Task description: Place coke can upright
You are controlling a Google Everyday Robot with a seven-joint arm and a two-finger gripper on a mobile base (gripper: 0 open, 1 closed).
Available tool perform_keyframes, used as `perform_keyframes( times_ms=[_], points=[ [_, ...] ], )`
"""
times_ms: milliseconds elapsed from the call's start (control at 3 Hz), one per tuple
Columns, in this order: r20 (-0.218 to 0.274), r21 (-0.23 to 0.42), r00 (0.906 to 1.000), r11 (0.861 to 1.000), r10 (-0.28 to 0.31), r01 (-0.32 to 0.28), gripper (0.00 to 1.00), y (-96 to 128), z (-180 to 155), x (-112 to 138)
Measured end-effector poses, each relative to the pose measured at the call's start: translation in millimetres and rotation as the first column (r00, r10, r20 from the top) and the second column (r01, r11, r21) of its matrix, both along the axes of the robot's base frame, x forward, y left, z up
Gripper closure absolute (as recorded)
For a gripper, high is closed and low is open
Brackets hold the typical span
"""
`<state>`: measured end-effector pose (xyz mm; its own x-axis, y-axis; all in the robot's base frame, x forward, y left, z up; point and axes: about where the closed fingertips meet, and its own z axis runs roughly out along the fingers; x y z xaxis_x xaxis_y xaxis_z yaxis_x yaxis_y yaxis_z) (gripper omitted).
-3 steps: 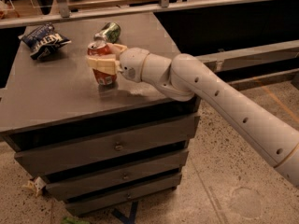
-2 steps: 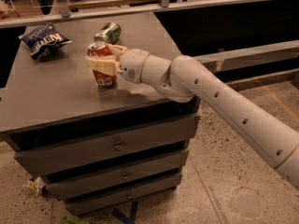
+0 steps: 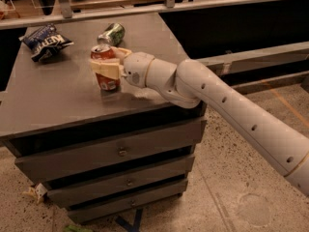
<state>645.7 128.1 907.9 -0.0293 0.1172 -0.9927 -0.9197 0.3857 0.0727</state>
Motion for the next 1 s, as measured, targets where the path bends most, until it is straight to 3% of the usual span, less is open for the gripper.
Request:
perform_keyframes(
  times_ms=[667, 1000],
  points=[
    [-0.009, -0.005, 0.9999, 1.0, -0.007, 0.007, 0.13, -3.9, -2.9, -3.5],
    [-0.003, -0.023, 1.0, 1.0, -0.008, 0.008, 0.0, -9.2, -3.5, -6.5]
  ],
)
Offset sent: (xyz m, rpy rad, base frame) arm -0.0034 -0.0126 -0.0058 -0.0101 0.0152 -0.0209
